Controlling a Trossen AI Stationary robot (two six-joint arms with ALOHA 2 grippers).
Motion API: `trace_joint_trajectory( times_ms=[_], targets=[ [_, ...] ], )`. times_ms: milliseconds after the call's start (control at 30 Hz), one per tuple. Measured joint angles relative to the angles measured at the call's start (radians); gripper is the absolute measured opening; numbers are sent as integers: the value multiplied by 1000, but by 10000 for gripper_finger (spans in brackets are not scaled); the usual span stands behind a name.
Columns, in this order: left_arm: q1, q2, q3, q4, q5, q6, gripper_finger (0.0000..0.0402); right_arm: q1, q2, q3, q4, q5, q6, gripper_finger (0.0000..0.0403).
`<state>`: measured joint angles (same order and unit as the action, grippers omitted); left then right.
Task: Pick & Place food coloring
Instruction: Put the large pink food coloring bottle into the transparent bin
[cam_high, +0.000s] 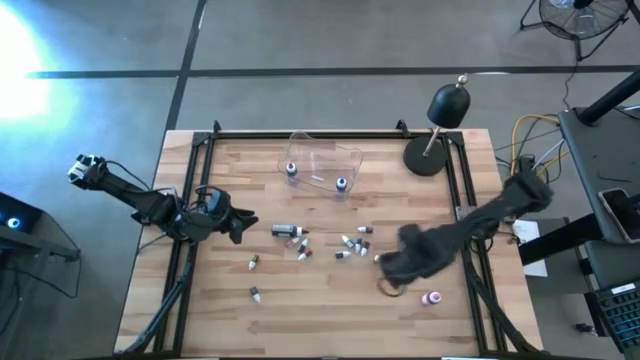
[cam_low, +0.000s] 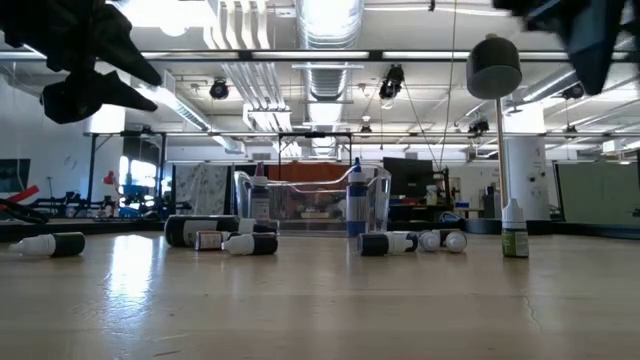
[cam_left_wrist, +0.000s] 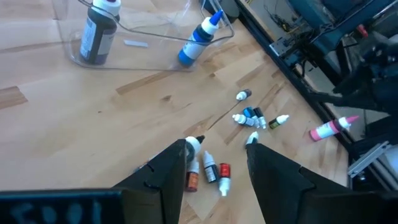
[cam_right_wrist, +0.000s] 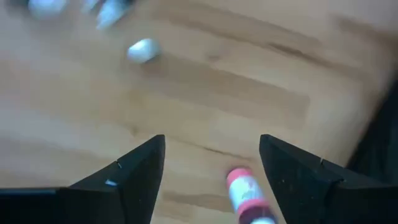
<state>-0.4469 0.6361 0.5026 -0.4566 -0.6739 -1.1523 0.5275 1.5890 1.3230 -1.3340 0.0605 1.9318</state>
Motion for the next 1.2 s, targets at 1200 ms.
trace_joint_trajectory(
  times_ms=[1200],
  targets=[
    [0,1,0,37,-18,-25,147,274,-99,-194,216,-213,286,249]
  ],
)
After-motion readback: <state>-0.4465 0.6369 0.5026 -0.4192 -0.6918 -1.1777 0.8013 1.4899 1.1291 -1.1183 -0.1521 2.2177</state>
